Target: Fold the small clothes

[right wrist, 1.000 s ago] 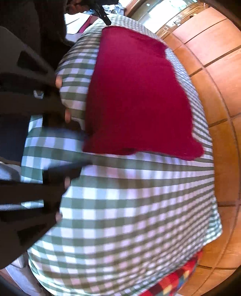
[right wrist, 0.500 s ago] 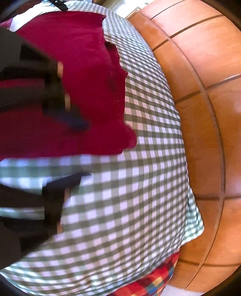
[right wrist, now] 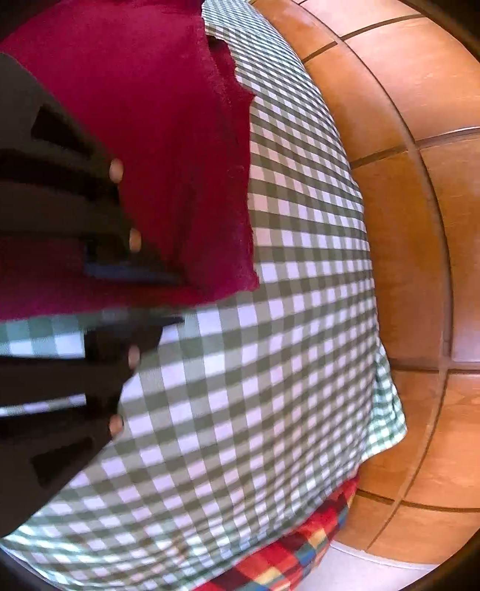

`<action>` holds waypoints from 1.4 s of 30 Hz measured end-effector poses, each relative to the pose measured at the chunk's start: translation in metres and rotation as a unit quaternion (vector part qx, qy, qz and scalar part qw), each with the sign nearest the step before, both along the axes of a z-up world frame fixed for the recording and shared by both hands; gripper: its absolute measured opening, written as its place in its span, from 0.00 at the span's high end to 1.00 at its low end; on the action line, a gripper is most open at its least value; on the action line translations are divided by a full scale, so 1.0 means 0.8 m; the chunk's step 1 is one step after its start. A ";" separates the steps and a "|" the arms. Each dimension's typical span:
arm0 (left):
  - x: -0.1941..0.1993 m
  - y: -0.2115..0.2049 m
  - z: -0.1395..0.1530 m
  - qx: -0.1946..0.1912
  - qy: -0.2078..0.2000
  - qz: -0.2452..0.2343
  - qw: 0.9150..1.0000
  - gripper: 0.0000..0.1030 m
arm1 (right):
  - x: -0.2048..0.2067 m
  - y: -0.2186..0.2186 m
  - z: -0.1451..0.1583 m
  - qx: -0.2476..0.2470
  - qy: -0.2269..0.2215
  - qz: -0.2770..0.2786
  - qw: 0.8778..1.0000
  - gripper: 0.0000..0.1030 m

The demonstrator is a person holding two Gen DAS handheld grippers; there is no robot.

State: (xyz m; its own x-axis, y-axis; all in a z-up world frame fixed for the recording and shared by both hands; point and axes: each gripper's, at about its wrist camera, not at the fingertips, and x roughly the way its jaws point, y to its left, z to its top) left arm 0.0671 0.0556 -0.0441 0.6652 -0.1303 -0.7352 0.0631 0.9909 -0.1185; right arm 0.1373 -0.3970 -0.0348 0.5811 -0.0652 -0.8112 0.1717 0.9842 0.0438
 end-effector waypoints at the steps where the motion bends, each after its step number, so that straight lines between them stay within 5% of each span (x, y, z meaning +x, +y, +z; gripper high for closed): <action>1: -0.001 -0.001 0.002 0.004 -0.003 0.000 1.000 0.77 | -0.005 -0.003 0.005 0.001 -0.005 -0.004 1.000 0.53; 6: -0.006 0.003 0.014 0.016 -0.021 -0.003 1.000 0.77 | -0.019 -0.007 0.035 0.007 -0.026 0.000 1.000 0.37; 17: 0.012 0.018 0.024 0.043 -0.029 0.006 0.999 0.77 | 0.002 0.010 0.038 0.009 -0.025 0.021 0.999 0.35; 18: 0.014 0.019 0.024 0.045 -0.028 0.007 0.999 0.74 | 0.003 0.010 0.037 0.010 -0.024 0.020 0.999 0.35; 20: 0.021 0.024 0.024 0.050 -0.028 0.012 0.998 0.44 | 0.004 0.008 0.034 0.012 -0.022 0.019 1.000 0.35; 25: 0.042 0.039 0.030 0.033 -0.026 0.020 0.999 0.42 | 0.008 0.004 0.030 0.017 -0.019 0.017 1.000 0.36; 28: 0.067 0.054 0.025 0.001 0.000 0.026 1.000 0.42 | 0.010 0.003 0.031 0.019 -0.020 0.019 0.999 0.46; 33: 0.103 0.074 0.012 -0.068 0.036 0.026 0.997 0.42 | 0.014 0.001 0.028 0.023 -0.013 0.028 0.999 0.80; 35: 0.116 0.075 0.005 -0.094 0.048 0.015 0.994 0.42 | 0.015 0.002 0.028 0.021 -0.012 0.033 0.999 0.84; 36: 0.121 0.074 0.003 -0.100 0.052 0.009 0.994 0.44 | 0.015 0.003 0.028 0.018 -0.011 0.036 0.999 0.91; 38: 0.129 0.067 -0.005 -0.097 0.064 0.001 0.993 0.85 | 0.015 0.005 0.029 0.012 -0.009 0.042 0.999 0.94; 42: 0.119 0.067 0.004 -0.109 0.030 0.007 0.994 0.90 | 0.008 0.003 0.048 0.015 -0.035 0.040 0.998 0.95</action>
State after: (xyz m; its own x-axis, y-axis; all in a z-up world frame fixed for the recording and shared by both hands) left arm 0.1624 0.1091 -0.0409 0.6239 -0.2815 -0.7291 0.0362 0.9423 -0.3328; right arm 0.1434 -0.3943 0.0037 0.6396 0.0071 -0.7687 0.0875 0.9928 0.0820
